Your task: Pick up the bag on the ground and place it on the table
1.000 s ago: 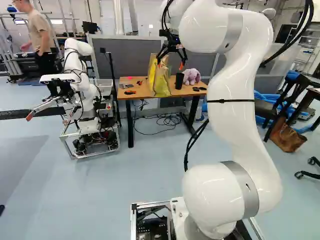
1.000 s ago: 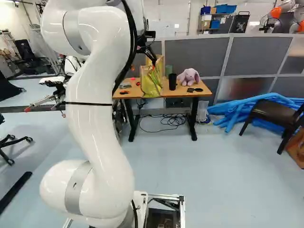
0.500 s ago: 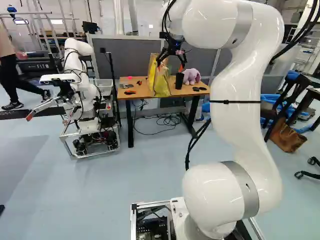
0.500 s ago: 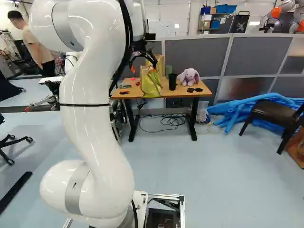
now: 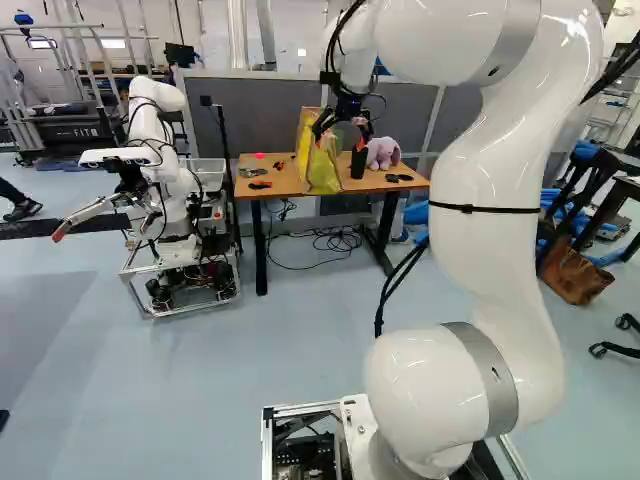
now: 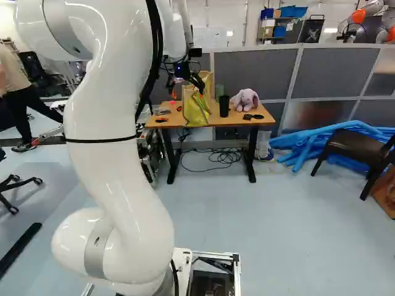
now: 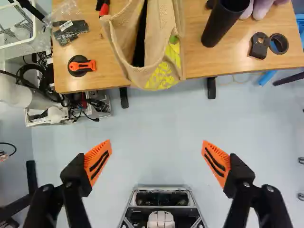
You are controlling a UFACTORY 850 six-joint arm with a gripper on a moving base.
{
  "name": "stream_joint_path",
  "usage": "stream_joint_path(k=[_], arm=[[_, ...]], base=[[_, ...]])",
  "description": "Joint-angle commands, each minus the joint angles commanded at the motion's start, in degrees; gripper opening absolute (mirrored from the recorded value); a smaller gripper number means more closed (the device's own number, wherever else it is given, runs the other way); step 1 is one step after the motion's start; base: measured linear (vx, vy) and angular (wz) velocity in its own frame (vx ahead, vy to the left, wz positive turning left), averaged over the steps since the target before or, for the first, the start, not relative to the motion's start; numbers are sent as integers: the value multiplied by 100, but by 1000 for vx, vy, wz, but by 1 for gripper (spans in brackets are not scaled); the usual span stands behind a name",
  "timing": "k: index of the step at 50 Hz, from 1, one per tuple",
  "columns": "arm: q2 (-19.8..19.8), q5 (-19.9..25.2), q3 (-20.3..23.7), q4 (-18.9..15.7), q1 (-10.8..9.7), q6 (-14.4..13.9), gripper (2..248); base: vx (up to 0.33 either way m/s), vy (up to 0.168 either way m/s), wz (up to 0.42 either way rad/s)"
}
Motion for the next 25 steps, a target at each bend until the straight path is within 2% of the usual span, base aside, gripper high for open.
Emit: stream_joint_path(k=[25], arm=[[726,1801,1636,-20,0,-32,247]], base=[[0,0,0]])
